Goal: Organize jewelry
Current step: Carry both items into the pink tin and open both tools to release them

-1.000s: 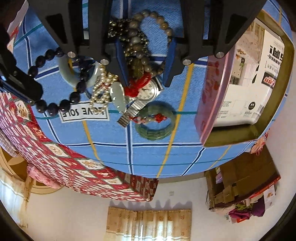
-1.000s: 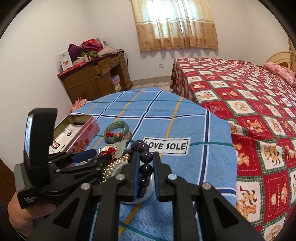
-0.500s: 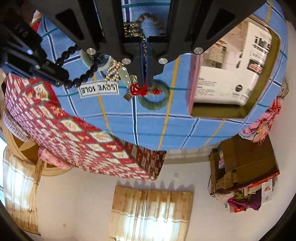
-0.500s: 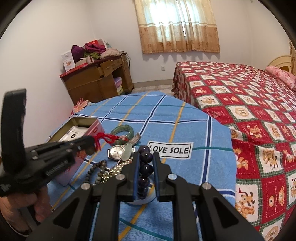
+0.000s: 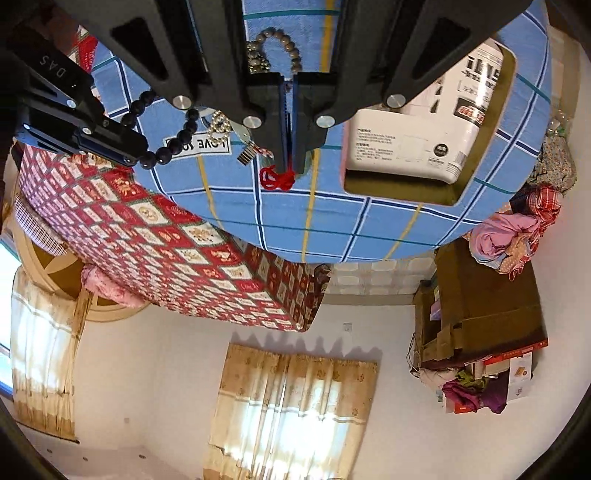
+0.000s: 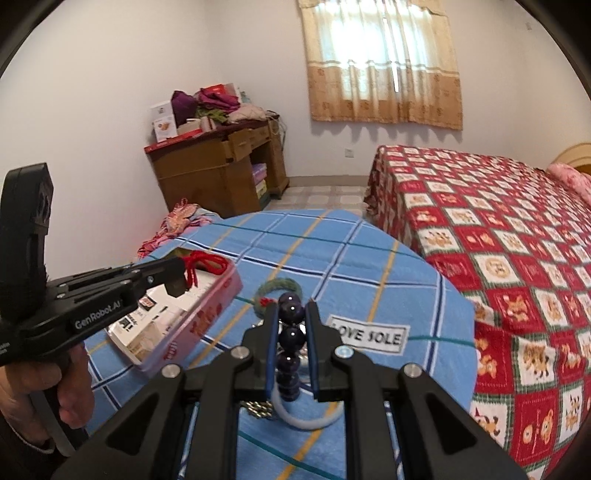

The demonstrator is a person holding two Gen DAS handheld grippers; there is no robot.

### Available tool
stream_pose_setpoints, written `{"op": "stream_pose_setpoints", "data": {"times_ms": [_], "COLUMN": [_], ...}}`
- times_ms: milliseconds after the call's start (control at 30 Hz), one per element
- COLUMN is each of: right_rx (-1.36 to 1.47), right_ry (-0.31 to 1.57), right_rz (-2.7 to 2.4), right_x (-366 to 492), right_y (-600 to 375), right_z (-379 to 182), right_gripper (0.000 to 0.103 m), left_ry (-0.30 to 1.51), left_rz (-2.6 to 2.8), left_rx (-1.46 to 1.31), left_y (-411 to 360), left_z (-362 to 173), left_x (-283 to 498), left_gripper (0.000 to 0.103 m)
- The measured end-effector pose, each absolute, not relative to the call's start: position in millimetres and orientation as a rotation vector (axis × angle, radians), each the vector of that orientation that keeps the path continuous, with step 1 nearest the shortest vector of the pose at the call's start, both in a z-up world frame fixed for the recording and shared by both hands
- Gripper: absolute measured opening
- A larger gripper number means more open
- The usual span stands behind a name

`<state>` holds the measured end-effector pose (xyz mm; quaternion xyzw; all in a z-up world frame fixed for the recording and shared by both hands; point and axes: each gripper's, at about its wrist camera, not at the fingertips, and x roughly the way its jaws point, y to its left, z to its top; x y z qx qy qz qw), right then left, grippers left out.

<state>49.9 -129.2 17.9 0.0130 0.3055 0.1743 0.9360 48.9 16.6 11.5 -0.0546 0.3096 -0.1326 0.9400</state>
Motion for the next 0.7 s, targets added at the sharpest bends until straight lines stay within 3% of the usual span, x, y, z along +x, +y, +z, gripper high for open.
{"op": "stream_pose_setpoints", "data": {"times_ms": [700], "right_rx": [-0.074], "right_ry": [0.616], "right_rz": [0.575], "right_x": [93.8], "right_y": [-38.0], "right_z": [28.2], "right_gripper": [0.016], "left_ry": [0.626], "left_rz": [-0.165], "left_rx": [-0.149], "left_y": [96.4], "left_z": [11.9], "left_x": [72.2], "left_gripper": [0.001]}}
